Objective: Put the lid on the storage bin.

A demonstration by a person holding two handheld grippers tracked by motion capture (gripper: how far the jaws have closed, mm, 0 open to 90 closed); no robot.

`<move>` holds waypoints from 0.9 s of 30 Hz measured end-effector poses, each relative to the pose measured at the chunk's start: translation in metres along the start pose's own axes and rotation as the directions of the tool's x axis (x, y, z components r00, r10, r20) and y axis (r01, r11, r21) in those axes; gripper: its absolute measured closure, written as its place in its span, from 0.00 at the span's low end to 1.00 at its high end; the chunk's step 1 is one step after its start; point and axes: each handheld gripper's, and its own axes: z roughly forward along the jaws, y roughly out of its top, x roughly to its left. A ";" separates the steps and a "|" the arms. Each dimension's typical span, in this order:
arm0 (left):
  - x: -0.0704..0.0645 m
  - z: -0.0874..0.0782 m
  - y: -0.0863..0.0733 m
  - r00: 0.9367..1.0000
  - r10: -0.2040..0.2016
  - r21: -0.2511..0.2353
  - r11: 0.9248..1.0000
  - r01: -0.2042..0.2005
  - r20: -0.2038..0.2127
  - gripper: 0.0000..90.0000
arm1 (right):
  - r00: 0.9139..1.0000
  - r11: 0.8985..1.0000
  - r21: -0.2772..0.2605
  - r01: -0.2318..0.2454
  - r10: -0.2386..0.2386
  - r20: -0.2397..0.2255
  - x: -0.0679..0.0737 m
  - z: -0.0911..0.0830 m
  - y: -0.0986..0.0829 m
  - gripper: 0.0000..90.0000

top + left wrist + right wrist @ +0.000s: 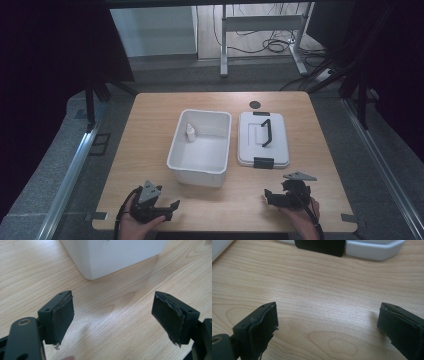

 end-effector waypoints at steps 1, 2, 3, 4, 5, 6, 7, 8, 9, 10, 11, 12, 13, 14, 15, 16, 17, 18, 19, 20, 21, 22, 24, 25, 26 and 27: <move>0.000 0.000 0.000 1.000 0.000 0.000 1.000 0.000 0.000 0.20 | 1.000 1.000 0.000 0.000 0.000 0.000 0.000 0.000 0.000 0.04; 0.000 0.000 0.001 1.000 -0.001 -0.003 1.000 0.001 0.002 0.20 | 1.000 1.000 -0.007 -0.001 0.001 0.001 0.001 -0.001 -0.001 0.05; 0.000 0.000 0.001 1.000 -0.001 -0.003 1.000 0.001 0.003 0.20 | 1.000 1.000 -0.009 -0.004 0.004 0.001 0.001 -0.001 -0.001 0.05; 0.000 0.000 0.001 1.000 -0.001 -0.003 1.000 0.001 0.003 0.20 | 1.000 1.000 -0.011 -0.001 0.001 0.005 0.001 -0.002 -0.001 0.06; 0.000 0.002 0.002 1.000 0.002 -0.002 1.000 -0.002 0.005 0.20 | 1.000 1.000 -0.017 -0.004 0.004 0.005 0.002 -0.003 -0.002 0.07; 0.000 0.002 0.002 1.000 0.003 0.000 1.000 -0.003 0.006 0.20 | 1.000 1.000 -0.020 -0.008 0.008 0.003 0.002 -0.004 -0.002 0.09; 0.000 0.003 0.002 1.000 0.005 0.002 1.000 -0.005 0.007 0.20 | 1.000 1.000 -0.025 -0.005 0.005 -0.001 0.002 -0.005 -0.002 0.10; 0.000 0.003 0.002 1.000 0.005 0.002 1.000 -0.005 0.007 0.20 | 1.000 1.000 -0.031 -0.006 0.005 -0.003 0.002 -0.007 -0.002 0.12; -0.001 0.004 0.002 1.000 0.007 0.003 1.000 -0.007 0.008 0.20 | 1.000 1.000 -0.031 -0.006 0.005 -0.003 0.002 -0.007 -0.002 0.12; -0.001 0.005 0.002 1.000 0.010 0.007 1.000 -0.010 0.011 0.20 | 1.000 0.999 -0.043 -0.010 0.009 -0.012 0.001 -0.010 -0.001 0.14; -0.001 0.006 0.002 1.000 0.012 0.008 1.000 -0.012 0.011 0.20 | 1.000 0.999 -0.045 -0.016 0.015 -0.022 0.001 -0.011 -0.001 0.16; -0.001 0.006 0.002 1.000 0.012 0.009 1.000 -0.013 0.010 0.20 | 0.999 0.999 -0.046 -0.018 0.017 -0.029 0.001 -0.011 -0.001 0.18; -0.001 0.006 0.002 1.000 0.011 0.009 1.000 -0.012 0.010 0.20 | 0.999 0.999 -0.045 -0.020 0.018 -0.036 0.001 -0.012 -0.001 0.19; -0.001 0.006 0.002 1.000 0.010 0.008 1.000 -0.011 0.010 0.20 | 0.999 0.999 -0.045 -0.019 0.018 -0.039 0.002 -0.013 -0.001 0.21; 0.000 0.005 0.002 1.000 0.011 0.007 1.000 -0.011 0.009 0.20 | 0.999 0.999 -0.048 -0.018 0.016 -0.042 0.002 -0.013 -0.001 0.22; 0.000 0.005 0.002 1.000 0.011 0.007 1.000 -0.011 0.009 0.20 | 0.999 0.999 -0.048 -0.018 0.016 -0.042 0.002 -0.013 -0.001 0.22; 0.001 0.004 0.002 1.000 0.009 0.006 1.000 -0.009 0.006 0.20 | 0.999 0.998 -0.053 -0.017 0.015 -0.038 0.003 -0.014 0.000 0.25; 0.001 0.004 0.002 1.000 0.006 0.005 1.000 -0.006 0.005 0.20 | 0.999 0.998 -0.062 -0.019 0.016 -0.039 0.004 -0.015 0.001 0.27; 0.002 0.004 0.001 1.000 0.004 0.005 1.000 -0.004 0.001 0.20 | 0.999 0.997 -0.073 -0.017 0.014 -0.045 0.004 -0.016 0.002 0.28; 0.002 0.003 0.000 1.000 0.001 0.005 1.000 -0.001 -0.002 0.20 | 0.999 0.997 -0.081 -0.019 0.015 -0.047 0.004 -0.017 0.003 0.29; 0.003 0.003 0.000 1.000 -0.001 0.006 1.000 0.001 -0.005 0.20 | 0.999 0.996 -0.091 -0.023 0.019 -0.048 0.005 -0.019 0.005 0.29; 0.003 0.002 -0.001 1.000 -0.006 0.007 1.000 0.006 -0.008 0.20 | 0.998 0.994 -0.102 -0.029 0.024 -0.052 0.005 -0.021 0.007 0.30; 0.004 0.002 -0.003 1.000 -0.011 0.010 1.000 0.011 -0.012 0.20 | 0.997 0.992 -0.116 -0.040 0.033 -0.064 0.006 -0.023 0.010 0.31; 0.005 0.002 -0.003 1.000 -0.011 0.010 1.000 0.011 -0.012 0.20 | 0.997 0.992 -0.122 -0.045 0.036 -0.074 0.006 -0.024 0.012 0.32; 0.005 0.002 -0.003 1.000 -0.011 0.010 1.000 0.011 -0.012 0.20 | 0.997 0.992 -0.122 -0.045 0.036 -0.074 0.006 -0.024 0.012 0.32; 0.007 0.000 -0.002 1.000 -0.011 0.004 1.000 0.011 -0.013 0.20 | 0.997 0.992 -0.123 -0.036 0.027 -0.074 0.008 -0.024 0.016 0.32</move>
